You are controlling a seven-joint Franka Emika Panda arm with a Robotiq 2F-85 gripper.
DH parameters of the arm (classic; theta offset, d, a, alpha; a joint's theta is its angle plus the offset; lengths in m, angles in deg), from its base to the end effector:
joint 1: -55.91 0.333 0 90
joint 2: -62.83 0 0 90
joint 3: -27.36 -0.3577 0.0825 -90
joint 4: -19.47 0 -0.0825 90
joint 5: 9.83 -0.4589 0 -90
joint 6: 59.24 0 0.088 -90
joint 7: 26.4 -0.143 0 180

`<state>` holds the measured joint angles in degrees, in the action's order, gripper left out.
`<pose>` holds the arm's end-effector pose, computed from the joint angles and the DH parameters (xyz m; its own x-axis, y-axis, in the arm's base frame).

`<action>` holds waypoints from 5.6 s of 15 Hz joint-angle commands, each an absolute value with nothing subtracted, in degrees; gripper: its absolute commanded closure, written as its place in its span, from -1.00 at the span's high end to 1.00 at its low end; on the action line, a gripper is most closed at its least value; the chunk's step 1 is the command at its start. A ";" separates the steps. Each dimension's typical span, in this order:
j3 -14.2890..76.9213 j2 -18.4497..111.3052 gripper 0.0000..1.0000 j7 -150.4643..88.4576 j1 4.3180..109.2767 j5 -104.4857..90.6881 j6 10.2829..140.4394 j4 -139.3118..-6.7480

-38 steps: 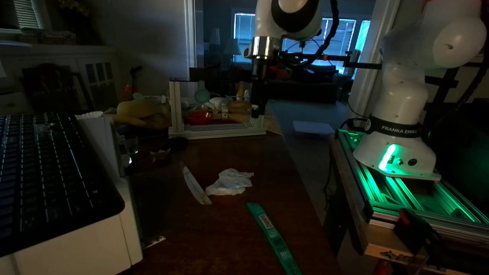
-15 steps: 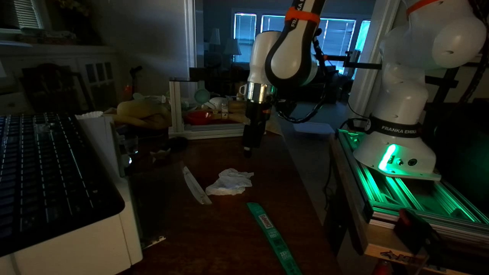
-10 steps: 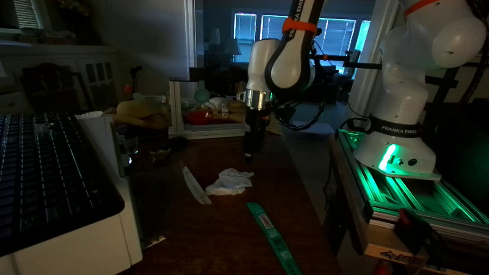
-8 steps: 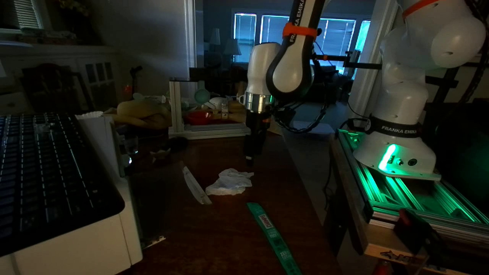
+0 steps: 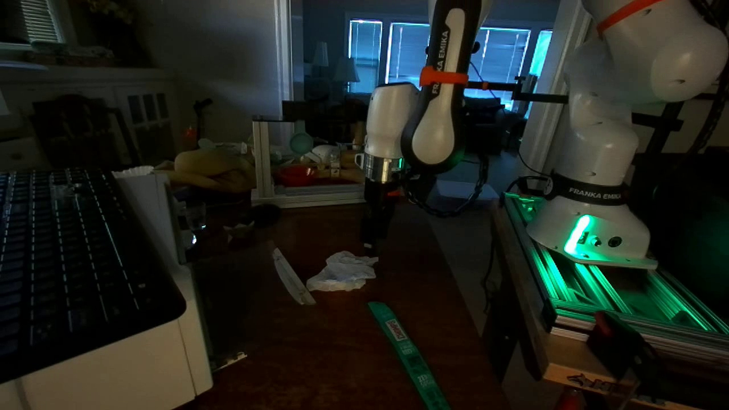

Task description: Turn the cloth on the table

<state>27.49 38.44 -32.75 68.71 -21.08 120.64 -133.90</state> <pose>0.4085 0.0741 0.0297 0.9957 -0.0858 0.0355 -0.0855 -0.9963 -0.0107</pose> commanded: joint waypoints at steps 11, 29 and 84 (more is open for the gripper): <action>29.17 30.04 0.61 -35.39 72.33 -19.55 123.51 -128.13; 31.08 31.80 -1.00 -35.43 72.52 -19.68 124.53 -128.43; 82.57 -3.78 -0.99 -54.34 142.32 -17.92 108.03 -127.32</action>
<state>85.74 -3.45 -54.61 144.33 -16.43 105.64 -128.78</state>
